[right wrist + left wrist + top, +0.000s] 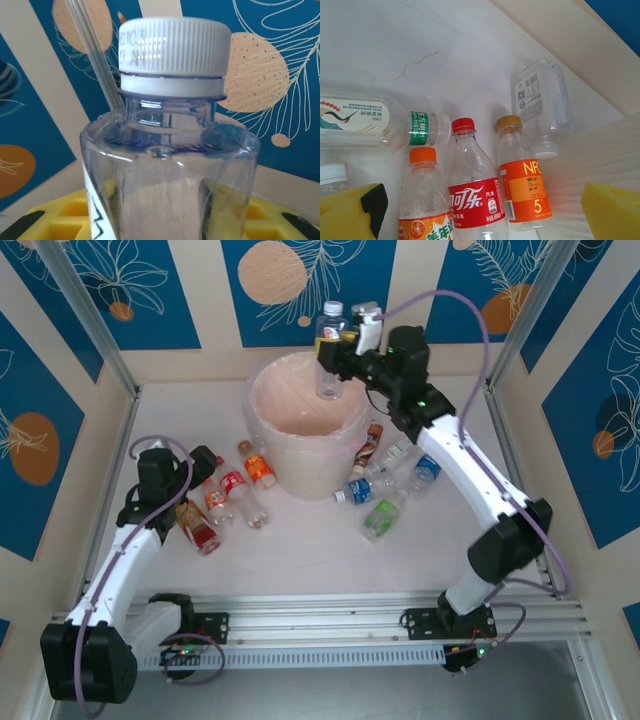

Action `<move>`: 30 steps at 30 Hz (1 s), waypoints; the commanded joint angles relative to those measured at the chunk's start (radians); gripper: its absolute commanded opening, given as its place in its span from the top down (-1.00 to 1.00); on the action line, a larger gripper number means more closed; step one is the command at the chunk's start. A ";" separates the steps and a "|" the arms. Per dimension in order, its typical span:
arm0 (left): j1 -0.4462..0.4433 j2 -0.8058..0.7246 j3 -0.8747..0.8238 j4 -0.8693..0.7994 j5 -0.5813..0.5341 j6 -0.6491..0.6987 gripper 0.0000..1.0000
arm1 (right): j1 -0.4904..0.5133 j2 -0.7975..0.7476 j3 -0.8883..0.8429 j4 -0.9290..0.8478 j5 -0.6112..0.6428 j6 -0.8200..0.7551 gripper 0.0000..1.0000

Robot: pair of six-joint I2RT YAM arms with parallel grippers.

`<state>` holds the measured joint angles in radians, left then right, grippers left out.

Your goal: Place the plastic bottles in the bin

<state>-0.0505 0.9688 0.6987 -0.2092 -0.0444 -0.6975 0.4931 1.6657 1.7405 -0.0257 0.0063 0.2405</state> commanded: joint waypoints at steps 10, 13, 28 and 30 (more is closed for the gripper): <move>0.013 -0.034 -0.030 -0.042 -0.065 -0.048 -1.00 | 0.141 0.370 0.397 -0.453 0.706 -0.308 0.34; 0.012 -0.025 -0.027 -0.055 -0.084 -0.045 -1.00 | 0.154 0.427 0.417 -0.459 0.807 -0.334 0.32; 0.013 -0.106 -0.042 -0.138 -0.151 -0.068 -1.00 | 0.177 0.499 0.468 -0.546 0.948 -0.279 -0.03; 0.013 -0.099 -0.042 -0.154 -0.162 -0.077 -1.00 | 0.183 0.487 0.466 -0.546 0.969 -0.279 -0.06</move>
<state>-0.0502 0.8677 0.6720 -0.3283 -0.1722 -0.7509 0.6613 2.1715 2.1712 -0.5674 0.9134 -0.0502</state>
